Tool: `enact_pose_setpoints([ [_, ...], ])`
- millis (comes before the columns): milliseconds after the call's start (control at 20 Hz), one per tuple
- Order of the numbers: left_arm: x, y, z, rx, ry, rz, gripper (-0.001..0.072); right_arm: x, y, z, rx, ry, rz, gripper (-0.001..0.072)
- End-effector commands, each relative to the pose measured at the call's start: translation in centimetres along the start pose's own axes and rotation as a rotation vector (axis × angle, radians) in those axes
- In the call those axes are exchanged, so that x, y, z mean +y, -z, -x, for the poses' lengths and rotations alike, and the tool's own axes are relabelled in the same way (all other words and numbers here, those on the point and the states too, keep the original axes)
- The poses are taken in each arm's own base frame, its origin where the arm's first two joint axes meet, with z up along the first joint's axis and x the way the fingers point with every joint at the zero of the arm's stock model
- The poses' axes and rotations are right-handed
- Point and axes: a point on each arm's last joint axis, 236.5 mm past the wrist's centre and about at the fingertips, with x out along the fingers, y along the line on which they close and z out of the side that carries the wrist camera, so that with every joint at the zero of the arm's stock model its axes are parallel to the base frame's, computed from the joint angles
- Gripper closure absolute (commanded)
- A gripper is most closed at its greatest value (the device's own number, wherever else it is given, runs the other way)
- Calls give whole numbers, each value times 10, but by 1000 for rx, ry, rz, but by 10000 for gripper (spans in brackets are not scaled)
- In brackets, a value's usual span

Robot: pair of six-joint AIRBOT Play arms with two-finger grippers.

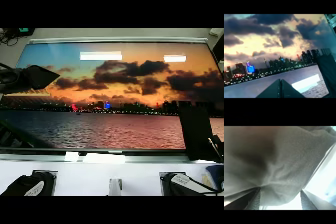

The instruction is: Fold the shirts.

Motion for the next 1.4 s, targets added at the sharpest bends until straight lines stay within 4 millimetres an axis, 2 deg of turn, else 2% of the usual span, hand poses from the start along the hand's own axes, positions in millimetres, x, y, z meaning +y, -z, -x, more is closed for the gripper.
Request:
enact_pose_setpoints([
  [0,1,0,-1,1,-1,1,673,0,-13,34,-72,1,28,155],
  [100,1,0,-2,3,-1,2,673,6,-33,77,-163,-25,29,149],
  [200,5,1,-7,15,-5,8,673,26,-58,133,-310,-98,69,151],
  [300,12,1,-18,27,-12,-7,674,75,-79,201,-526,-220,190,154],
  [350,18,-2,-29,29,-17,-29,675,110,-82,236,-649,-278,286,154],
  [400,28,-6,-40,43,-40,-47,675,149,-76,266,-759,-321,394,154],
  [450,45,-8,-54,85,-94,-78,675,186,-60,283,-824,-345,508,154],
  [500,71,-5,-67,158,-193,-119,675,224,-33,285,-847,-351,626,154],
  [550,105,2,-77,243,-321,-134,675,252,-4,272,-825,-326,736,154],
  [600,142,15,-84,344,-461,-137,668,274,26,250,-766,-285,830,154],
  [650,169,33,-85,450,-570,-129,522,289,57,222,-683,-223,912,154],
  [700,188,58,-83,557,-645,-76,330,296,83,195,-595,-164,977,142],
  [750,192,77,-85,632,-650,-53,322,299,101,174,-522,-119,1023,58],
  [800,191,86,-92,636,-641,-64,322,299,111,159,-470,-87,1037,21],
  [900,180,81,-103,516,-613,-79,322,300,124,145,-410,-75,1027,51],
  [1000,175,78,-103,470,-601,-85,320,297,126,145,-399,-67,1035,108],
  [1050,175,78,-103,469,-601,-85,302,298,125,145,-403,-70,1034,107],
  [1100,176,78,-104,471,-601,-84,274,299,125,146,-409,-75,1034,107],
  [1150,176,78,-104,472,-601,-84,82,301,125,146,-413,-79,1035,107],
  [1200,176,79,-104,473,-601,-86,-13,301,124,146,-416,-81,1035,107],
  [1350,176,79,-104,474,-600,-87,-13,301,124,146,-416,-81,1035,107],
])
